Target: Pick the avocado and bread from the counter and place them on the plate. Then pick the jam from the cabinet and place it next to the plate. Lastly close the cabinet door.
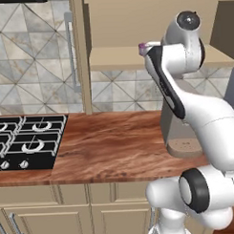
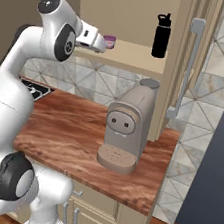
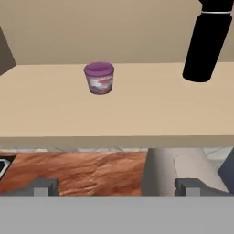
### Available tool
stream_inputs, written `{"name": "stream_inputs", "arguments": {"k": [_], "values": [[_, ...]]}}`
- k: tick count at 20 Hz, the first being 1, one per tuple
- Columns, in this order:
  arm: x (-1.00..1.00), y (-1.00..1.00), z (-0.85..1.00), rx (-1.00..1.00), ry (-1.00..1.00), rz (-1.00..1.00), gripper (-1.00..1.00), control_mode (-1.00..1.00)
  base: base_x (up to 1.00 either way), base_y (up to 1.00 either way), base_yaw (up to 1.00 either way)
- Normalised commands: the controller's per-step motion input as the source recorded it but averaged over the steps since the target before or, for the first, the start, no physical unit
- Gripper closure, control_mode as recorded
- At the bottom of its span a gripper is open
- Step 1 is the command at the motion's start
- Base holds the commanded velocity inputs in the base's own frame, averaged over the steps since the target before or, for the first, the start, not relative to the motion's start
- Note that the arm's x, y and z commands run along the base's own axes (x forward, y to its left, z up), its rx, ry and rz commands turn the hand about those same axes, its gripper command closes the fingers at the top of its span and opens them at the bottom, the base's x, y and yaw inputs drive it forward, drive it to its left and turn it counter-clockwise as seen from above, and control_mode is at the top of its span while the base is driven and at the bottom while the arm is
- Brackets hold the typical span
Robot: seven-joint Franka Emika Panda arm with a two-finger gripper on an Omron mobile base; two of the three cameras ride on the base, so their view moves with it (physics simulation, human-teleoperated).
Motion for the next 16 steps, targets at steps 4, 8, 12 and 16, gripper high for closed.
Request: {"name": "stream_inputs", "arguments": {"k": [4, 8, 12, 16], "values": [[0.60, 0.00, 0.00, 0.00, -0.02, 0.00, -1.00, -1.00, 0.00, 0.00, 0.00], [0.64, 0.00, 0.00, 0.00, -0.01, 0.00, -1.00, -1.00, 0.00, 0.00, 0.00], [0.62, 0.00, 0.00, 0.00, 0.00, 0.01, -1.00, -1.00, 0.00, 0.00, 0.00], [0.50, 0.00, 0.00, 0.00, 0.00, 0.01, -1.00, -1.00, 0.00, 0.00, 0.00]]}}
